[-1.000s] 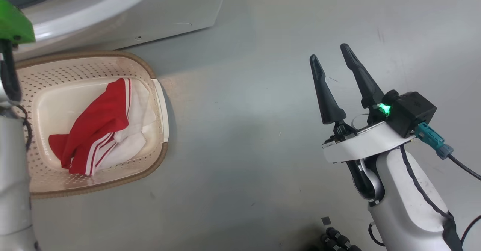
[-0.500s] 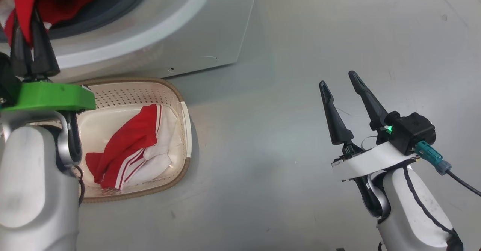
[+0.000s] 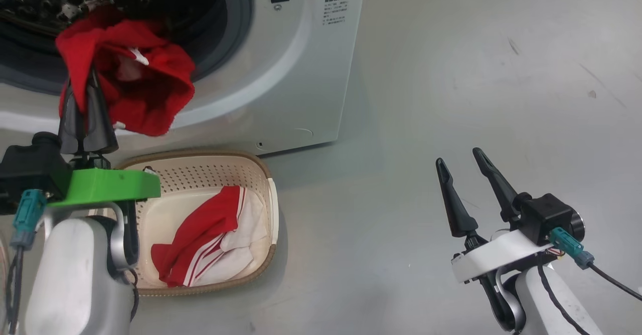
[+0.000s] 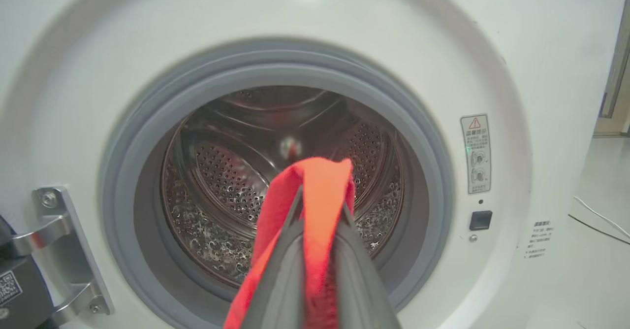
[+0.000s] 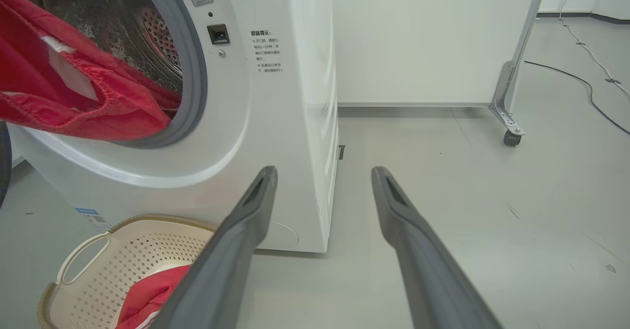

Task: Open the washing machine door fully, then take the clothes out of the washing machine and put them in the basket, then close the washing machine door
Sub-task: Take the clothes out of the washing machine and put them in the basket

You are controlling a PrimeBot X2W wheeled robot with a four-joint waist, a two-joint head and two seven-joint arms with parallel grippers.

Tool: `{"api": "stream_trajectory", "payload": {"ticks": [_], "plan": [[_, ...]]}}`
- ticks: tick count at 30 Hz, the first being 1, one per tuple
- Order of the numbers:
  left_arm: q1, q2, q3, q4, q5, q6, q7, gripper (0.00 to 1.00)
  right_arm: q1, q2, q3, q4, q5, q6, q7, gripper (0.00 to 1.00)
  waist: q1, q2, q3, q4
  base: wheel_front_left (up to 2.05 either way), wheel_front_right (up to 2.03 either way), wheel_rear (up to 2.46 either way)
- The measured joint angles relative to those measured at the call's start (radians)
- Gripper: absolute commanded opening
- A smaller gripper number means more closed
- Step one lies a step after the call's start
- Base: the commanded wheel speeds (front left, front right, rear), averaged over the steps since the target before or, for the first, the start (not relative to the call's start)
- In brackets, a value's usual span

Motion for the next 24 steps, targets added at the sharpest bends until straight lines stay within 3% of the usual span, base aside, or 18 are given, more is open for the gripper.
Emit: {"api": "stream_trajectory", "payload": {"ticks": [11, 24], "plan": [[0.103, -0.009, -0.032, -0.098, 0.000, 0.000, -0.009, 0.00, 0.060, 0.000, 0.002, -0.012, -0.004, -0.009, 0.000, 1.00, 0.0000, 0.0000, -0.112, 0.043, 0.00, 0.00, 0.00], [0.219, -0.021, -0.049, -0.106, -0.013, 0.000, -0.008, 0.00, 0.065, 0.002, 0.019, -0.031, -0.014, -0.009, 0.000, 1.00, 0.0000, 0.0000, -0.117, 0.059, 0.00, 0.00, 0.00]]}}
